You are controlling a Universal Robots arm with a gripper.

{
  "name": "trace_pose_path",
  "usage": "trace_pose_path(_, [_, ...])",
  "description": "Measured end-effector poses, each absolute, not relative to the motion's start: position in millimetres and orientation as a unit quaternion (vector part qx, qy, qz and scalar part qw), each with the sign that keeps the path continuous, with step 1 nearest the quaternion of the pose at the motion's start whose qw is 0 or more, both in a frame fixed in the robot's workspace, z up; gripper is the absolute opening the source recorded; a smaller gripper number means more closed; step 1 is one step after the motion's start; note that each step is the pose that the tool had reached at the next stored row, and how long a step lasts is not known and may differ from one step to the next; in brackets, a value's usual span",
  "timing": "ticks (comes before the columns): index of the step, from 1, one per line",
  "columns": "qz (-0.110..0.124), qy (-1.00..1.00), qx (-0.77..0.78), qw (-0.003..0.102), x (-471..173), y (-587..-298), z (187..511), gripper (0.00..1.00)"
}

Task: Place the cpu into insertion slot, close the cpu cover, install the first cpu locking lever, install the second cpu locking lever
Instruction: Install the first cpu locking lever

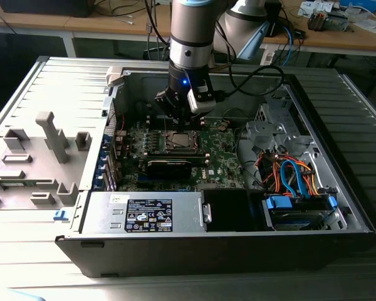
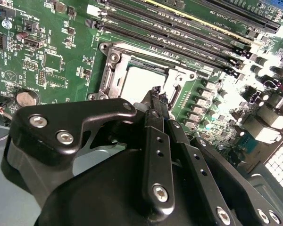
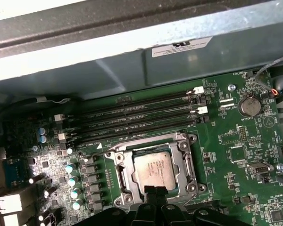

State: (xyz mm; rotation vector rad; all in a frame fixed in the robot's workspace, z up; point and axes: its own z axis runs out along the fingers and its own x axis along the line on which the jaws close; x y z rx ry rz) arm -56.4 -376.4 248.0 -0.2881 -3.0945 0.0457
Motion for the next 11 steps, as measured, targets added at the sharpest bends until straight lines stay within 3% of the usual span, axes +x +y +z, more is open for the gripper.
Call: trace_pose_path(11, [0.002,-0.999,-0.037,0.018,-56.4,-376.4,248.0,0.11])
